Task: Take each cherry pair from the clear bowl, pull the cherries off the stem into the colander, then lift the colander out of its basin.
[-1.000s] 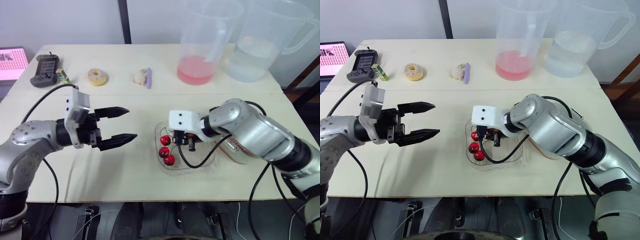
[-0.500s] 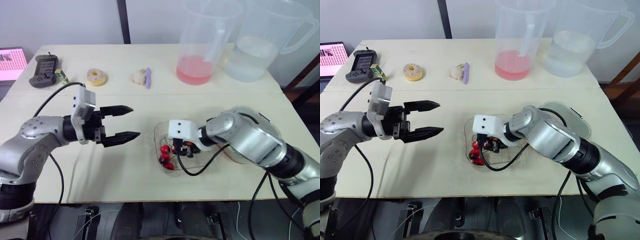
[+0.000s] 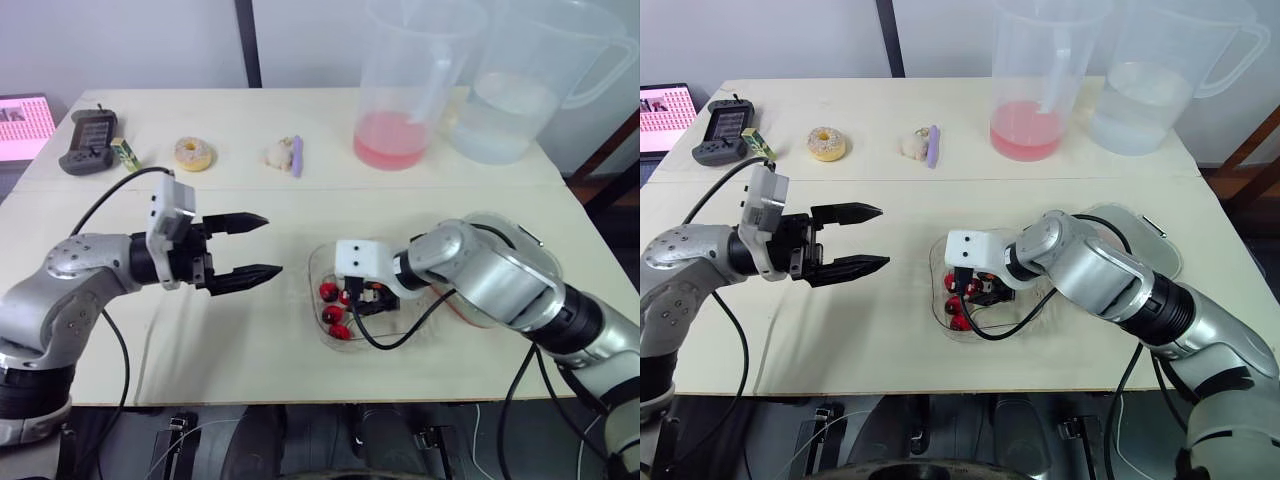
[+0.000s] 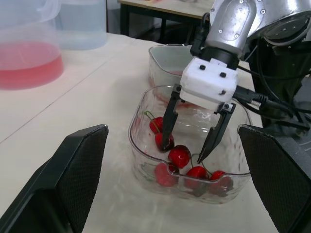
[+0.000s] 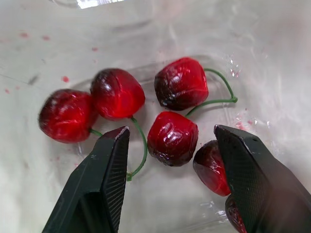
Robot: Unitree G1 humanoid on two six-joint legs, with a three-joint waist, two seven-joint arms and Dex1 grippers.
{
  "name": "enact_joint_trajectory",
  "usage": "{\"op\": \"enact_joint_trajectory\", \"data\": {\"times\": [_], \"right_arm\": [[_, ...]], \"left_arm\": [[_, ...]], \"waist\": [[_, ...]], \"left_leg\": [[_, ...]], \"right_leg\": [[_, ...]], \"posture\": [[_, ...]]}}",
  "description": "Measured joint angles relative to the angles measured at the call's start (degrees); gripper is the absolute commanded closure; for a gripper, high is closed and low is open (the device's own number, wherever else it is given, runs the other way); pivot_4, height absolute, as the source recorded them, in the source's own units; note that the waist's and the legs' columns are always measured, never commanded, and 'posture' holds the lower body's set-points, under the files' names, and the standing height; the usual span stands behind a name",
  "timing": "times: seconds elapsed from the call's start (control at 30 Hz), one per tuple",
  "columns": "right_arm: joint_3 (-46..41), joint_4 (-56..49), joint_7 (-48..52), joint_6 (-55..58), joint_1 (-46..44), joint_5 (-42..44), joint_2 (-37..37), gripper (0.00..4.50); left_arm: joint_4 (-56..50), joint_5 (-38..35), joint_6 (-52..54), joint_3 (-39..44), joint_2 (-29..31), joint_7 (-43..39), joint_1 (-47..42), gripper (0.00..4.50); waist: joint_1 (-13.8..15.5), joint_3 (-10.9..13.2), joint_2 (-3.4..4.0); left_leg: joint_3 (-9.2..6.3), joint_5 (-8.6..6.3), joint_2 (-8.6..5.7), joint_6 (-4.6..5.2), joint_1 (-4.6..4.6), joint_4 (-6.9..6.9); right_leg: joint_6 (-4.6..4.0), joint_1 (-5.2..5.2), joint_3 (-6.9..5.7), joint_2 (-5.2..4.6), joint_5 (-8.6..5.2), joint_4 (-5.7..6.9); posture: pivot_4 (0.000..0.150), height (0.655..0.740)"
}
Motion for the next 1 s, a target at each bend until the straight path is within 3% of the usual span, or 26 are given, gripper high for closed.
{"op": "enact_joint_trajectory", "data": {"times": [0.6,0.73,1.0], "right_arm": [[1.46,2.18,0.59,-2.34,-0.08,-3.68,2.26,1.53],[2.31,1.83,1.20,-2.15,0.18,-3.68,2.16,2.69],[2.46,0.84,1.52,-0.41,0.09,-3.66,2.06,2.69]], "left_arm": [[-1.76,0.28,0.01,0.01,-0.81,1.26,1.07,0.00],[-1.75,0.33,0.01,0.01,-0.81,1.29,1.08,0.00],[-1.76,0.32,0.00,0.00,-1.38,2.18,1.07,0.00]], "waist": [[0.01,0.00,0.00],[0.01,0.00,0.00],[0.01,0.00,0.00]], "left_leg": [[0.00,0.00,0.00,0.00,0.00,0.00],[0.00,0.00,0.00,0.00,0.00,0.00],[0.00,0.00,0.00,0.00,0.00,0.00]], "right_leg": [[0.00,0.00,0.00,0.00,0.00,0.00],[0.00,0.00,0.00,0.00,0.00,0.00],[0.00,0.00,0.00,0.00,0.00,0.00]], "posture": [[0.150,0.7400],[0.150,0.7400],[0.150,0.7400]]}}
